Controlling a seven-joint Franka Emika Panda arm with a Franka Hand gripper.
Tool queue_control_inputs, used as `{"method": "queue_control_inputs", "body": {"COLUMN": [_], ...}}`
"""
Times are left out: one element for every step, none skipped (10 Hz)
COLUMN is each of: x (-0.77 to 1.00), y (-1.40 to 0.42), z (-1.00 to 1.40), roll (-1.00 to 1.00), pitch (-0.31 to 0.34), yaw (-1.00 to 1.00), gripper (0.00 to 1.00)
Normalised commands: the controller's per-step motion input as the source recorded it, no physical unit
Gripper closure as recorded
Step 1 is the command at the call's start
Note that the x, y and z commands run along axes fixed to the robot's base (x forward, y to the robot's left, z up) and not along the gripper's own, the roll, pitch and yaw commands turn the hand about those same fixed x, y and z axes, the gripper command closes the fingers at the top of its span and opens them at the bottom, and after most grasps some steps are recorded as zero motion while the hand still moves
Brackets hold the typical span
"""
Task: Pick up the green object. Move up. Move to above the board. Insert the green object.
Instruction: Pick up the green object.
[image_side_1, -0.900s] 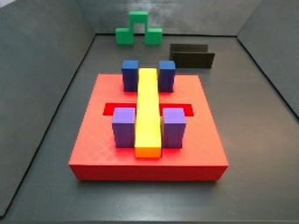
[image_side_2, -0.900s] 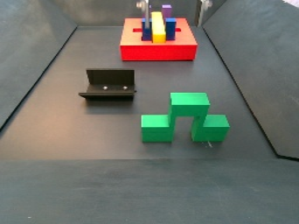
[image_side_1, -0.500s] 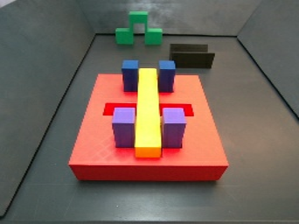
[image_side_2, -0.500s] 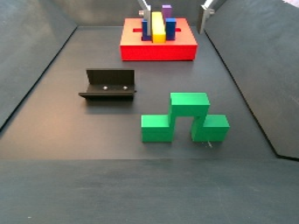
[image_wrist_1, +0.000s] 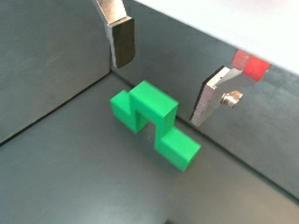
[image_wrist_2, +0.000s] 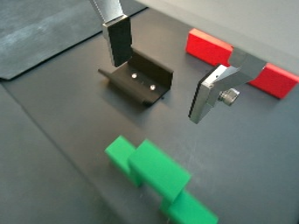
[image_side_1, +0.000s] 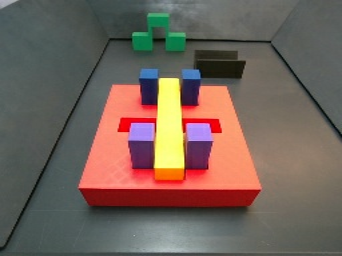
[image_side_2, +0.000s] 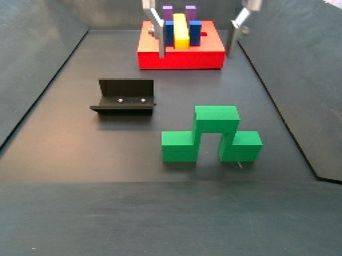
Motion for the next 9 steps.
{"method": "queue_control_inputs", "body": {"x": [0.0, -0.08, -0.1, -0.08, 0.0, -0.02, -0.04, 0.0, 0.2], "y": [0.46, 0.29, 0.29, 0.25, 0.15, 0.18, 0.28, 0.35, 0.09], "z": [-0.39, -0.58, -0.67, -0.68, -0.62, -0.52, -0.05, 0.35, 0.46], "roll": [-0.07, -0.02, 0.0, 0.0, 0.0, 0.0, -0.15, -0.35, -0.35], "pitch": [0.0, 0.0, 0.0, 0.0, 0.0, 0.0, 0.0, 0.009, 0.036], "yaw": [-0.13, -0.12, -0.11, -0.1, -0.04, -0.06, -0.08, 0.0, 0.04], "gripper": [0.0, 0.0, 0.0, 0.0, 0.0, 0.0, 0.0, 0.0, 0.0]}}
